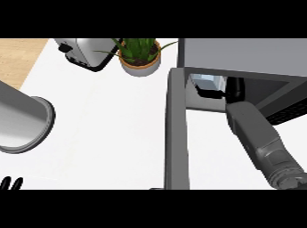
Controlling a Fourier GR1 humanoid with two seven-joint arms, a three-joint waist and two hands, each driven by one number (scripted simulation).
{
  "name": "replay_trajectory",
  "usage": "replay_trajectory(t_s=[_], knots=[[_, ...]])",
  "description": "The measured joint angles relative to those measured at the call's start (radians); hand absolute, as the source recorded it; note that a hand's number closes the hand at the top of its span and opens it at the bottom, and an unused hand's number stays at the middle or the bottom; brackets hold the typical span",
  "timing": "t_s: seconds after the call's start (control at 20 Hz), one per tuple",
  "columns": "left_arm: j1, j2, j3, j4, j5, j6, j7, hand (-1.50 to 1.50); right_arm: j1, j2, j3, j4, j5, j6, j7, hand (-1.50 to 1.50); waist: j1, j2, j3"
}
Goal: Pick up the milk, place it into the microwave and close the microwave
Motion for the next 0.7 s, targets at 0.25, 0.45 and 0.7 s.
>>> replay_trajectory(t_s=[0.25, 0.45, 0.7], knots=[[-0.016, 0.004, 0.004, 0.011, 0.007, -0.005, 0.004, -1.50, -0.044, -0.024, -0.020, 0.017, -0.003, -0.022, -0.012, 1.50, 0.013, 0.006, 0.001], [-0.022, 0.010, 0.009, 0.019, 0.009, -0.010, 0.006, -1.50, -0.056, -0.022, -0.057, 0.006, -0.027, -0.031, -0.045, 1.50, 0.021, 0.013, 0.003], [-0.032, 0.010, 0.007, 0.026, 0.003, -0.010, 0.008, -1.50, -0.078, -0.040, -0.064, 0.020, -0.012, -0.116, -0.056, 1.50, 0.031, 0.019, 0.003]])
